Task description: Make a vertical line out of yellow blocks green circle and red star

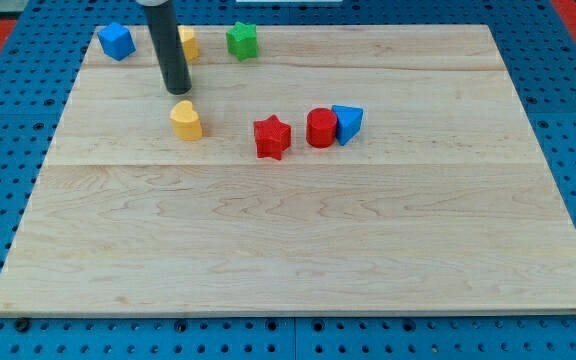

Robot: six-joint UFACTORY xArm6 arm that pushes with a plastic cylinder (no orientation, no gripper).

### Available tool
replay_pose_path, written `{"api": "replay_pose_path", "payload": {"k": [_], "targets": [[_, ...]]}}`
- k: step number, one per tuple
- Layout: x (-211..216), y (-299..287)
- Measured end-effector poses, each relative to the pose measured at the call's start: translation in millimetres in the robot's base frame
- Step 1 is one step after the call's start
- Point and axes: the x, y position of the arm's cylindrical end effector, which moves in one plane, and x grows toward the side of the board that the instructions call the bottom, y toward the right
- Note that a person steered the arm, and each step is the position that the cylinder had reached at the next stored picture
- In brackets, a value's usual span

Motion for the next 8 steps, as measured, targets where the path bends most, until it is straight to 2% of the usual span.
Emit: {"api": "replay_pose_path", "payload": {"k": [1, 2, 3, 4, 6, 7, 8], "targets": [[4, -72], [79, -75], [149, -21], [144, 40], [73, 43], [47, 34], [38, 33]]}}
